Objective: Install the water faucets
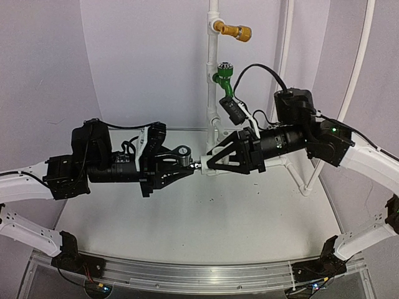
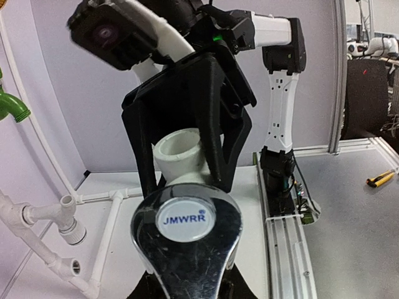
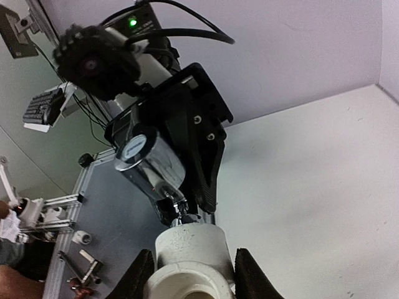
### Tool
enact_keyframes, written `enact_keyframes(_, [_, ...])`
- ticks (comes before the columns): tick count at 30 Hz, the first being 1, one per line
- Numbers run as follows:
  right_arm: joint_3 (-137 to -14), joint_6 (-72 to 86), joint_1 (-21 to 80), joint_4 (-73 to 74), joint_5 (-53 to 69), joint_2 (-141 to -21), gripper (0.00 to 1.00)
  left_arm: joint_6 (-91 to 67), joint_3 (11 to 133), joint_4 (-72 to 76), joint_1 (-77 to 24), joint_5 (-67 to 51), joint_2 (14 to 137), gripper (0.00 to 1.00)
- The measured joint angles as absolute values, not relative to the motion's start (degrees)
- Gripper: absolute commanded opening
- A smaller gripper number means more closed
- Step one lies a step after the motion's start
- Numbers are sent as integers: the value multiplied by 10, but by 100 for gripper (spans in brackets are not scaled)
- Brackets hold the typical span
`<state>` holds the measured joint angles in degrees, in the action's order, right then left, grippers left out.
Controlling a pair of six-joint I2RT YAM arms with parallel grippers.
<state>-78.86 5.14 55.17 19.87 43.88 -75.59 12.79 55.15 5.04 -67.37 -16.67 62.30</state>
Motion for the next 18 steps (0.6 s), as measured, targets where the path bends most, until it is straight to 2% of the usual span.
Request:
enact_keyframes(6, [-792,143,516,216,529,-798,1,180,561,-1,-691,-115,627,0])
enact_keyframes(7, [-792,152,515,219,538,-801,13,184,561,-5,-694,-111,627,0])
enact_keyframes(9, [-792,166,514,221,551,-803,53,184,563,-10,-699,-106,626,0])
enact_keyframes(10, [-792,169,513,222,553,-804,69,181,563,-11,-701,-104,626,0])
enact_keyframes(12, [-799,171,513,224,549,-806,93,167,563,-10,-703,-101,627,0])
enact_keyframes(13, [-807,166,512,223,543,-809,98,155,562,-10,-705,-99,627,0])
enact_keyframes(18, [-861,96,507,226,476,-810,98,63,544,8,-698,-108,620,0])
